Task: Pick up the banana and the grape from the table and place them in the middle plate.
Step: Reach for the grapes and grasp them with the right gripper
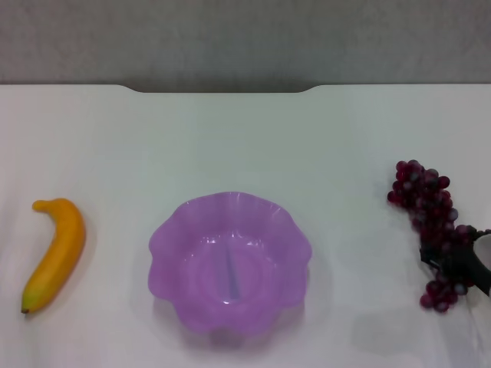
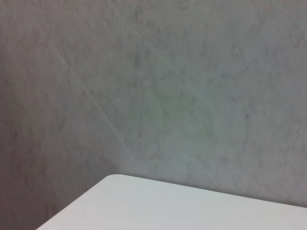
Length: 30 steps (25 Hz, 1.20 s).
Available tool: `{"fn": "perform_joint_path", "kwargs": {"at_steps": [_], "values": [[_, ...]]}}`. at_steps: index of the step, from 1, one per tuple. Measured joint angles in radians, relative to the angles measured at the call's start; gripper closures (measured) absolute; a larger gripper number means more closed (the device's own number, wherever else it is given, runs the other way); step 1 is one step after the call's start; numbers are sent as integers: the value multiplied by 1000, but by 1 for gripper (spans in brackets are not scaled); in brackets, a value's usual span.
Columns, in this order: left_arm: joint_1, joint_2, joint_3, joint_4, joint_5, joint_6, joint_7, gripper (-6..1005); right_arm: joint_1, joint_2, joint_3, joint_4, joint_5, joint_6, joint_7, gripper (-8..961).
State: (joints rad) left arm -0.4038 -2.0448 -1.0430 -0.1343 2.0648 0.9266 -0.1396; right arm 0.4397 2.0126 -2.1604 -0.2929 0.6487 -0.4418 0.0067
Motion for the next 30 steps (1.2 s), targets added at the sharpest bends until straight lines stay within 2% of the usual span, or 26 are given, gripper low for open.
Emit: {"fn": "perform_joint_path", "kwargs": {"at_steps": [12,23,30], "values": [[-1,0,0,-2,0,0,0,137,2,0,-2,0,0,2,-1,73],[-1,0,0,-2,0,0,0,136,2,0,-2,0,0,2,-1,318],[-1,0,0,-1,0,0,0,137,3,-1,-1,0,0,1,-1,376]]}}
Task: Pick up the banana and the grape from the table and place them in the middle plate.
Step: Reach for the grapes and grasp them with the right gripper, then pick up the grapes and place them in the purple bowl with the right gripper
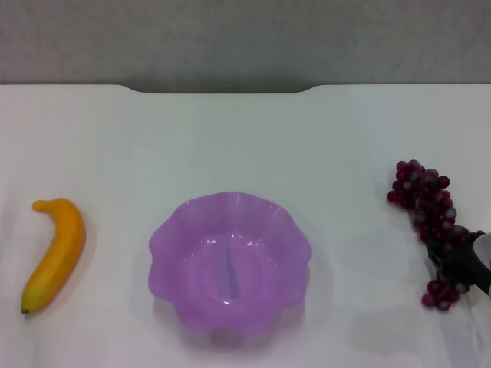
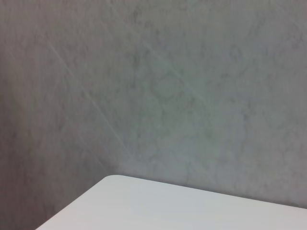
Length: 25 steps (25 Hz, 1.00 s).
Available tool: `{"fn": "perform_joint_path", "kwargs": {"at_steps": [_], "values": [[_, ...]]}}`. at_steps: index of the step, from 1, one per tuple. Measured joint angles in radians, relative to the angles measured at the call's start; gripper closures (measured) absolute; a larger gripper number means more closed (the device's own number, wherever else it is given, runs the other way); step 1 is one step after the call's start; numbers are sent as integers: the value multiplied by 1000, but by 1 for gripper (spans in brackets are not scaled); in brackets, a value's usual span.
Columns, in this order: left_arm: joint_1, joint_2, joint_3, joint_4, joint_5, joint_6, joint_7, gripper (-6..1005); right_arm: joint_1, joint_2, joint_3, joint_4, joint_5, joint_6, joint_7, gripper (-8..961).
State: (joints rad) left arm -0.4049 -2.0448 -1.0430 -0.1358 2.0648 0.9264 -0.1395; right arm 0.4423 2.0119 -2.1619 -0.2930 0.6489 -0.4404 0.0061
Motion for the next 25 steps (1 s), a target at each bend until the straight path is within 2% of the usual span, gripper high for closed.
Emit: {"fn": "perform_joint_path", "kwargs": {"at_steps": [14,21,25], "values": [[0,0,0,-2,0,0,0,136,7,-2,7,2,0,-10,1,478],[0,0,0,-3,0,0,0,137,13,-2,9,1,5,-93,9,513],[0,0,0,-4,0,0,0,137,18,-4,20,2,8,-98,9,520]]}}
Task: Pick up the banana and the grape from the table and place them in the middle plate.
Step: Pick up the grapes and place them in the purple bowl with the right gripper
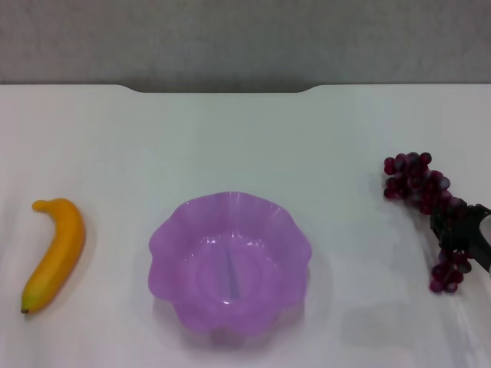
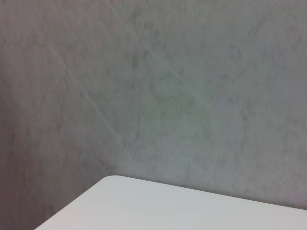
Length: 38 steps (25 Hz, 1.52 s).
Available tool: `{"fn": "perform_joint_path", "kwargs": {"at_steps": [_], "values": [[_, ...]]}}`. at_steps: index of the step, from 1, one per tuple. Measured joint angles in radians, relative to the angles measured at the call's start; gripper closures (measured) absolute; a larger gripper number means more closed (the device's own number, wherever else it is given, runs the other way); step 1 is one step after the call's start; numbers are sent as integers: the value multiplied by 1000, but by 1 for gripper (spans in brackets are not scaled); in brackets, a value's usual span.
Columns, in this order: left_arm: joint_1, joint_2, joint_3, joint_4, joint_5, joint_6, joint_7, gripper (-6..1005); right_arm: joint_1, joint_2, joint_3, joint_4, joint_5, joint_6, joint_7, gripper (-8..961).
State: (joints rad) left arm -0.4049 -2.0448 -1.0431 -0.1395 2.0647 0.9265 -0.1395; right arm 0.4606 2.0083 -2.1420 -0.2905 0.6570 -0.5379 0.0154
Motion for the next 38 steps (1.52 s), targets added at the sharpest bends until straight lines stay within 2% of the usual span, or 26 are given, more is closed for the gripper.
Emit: {"fn": "perform_joint_path", "kwargs": {"at_steps": [7,25,32,38], "values": [[0,0,-3,1,0,1,0,137,2,-1,1,12,1,-18,1,536],[-2,0,0,2,0,3,0,138,20,-1,27,0,-5,-271,67,585],[-2,0,0,3,0,3,0,138,76,-3,17,-23,-18,-298,69,628],[-2,0,0,3,0,3,0,137,154,-6,17,-39,-123,-299,87,637]]}}
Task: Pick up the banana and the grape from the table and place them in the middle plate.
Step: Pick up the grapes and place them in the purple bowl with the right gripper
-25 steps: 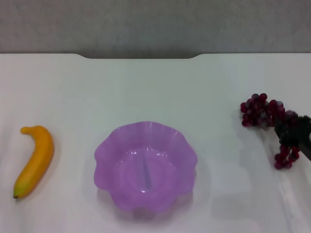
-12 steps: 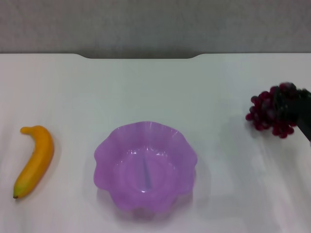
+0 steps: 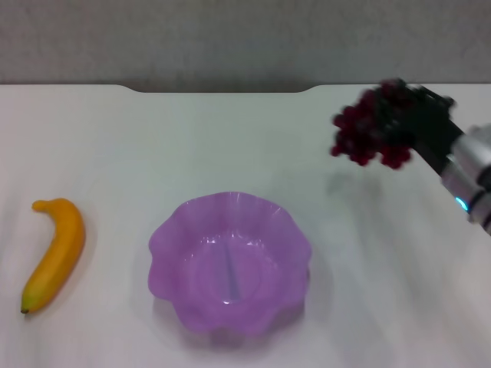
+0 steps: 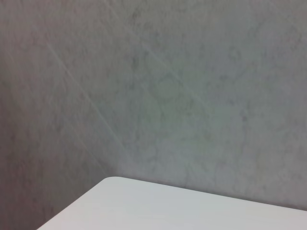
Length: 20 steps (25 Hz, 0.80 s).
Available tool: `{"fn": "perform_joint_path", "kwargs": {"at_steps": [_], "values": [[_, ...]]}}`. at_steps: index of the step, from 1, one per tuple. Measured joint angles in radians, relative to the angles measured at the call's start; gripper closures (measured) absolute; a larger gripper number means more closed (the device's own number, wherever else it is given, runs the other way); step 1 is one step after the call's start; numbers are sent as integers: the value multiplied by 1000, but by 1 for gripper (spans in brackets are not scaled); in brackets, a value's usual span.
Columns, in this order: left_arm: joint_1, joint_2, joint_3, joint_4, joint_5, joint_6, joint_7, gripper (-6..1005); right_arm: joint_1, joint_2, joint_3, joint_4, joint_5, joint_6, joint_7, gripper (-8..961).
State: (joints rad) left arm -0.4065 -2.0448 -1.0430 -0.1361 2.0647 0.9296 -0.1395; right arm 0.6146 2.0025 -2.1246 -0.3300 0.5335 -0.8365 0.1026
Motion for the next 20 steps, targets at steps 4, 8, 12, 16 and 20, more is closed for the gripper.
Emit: {"fn": "perform_joint_path", "kwargs": {"at_steps": [4,8,12,16,20], "values": [[0,0,0,0,0,0,0,136,63,-2,0,-9,-128,0,42,640],[0,0,0,-2,0,0,0,137,99,1,-1,-45,-261,2,82,642],[0,0,0,-3,0,0,0,137,106,8,-12,-91,-418,5,162,649],[0,-1,0,-1,0,0,0,138,94,18,-98,-106,-496,11,222,655],[6,0,0,-2,0,1,0,137,57,19,-177,-134,-495,59,247,662]]}}
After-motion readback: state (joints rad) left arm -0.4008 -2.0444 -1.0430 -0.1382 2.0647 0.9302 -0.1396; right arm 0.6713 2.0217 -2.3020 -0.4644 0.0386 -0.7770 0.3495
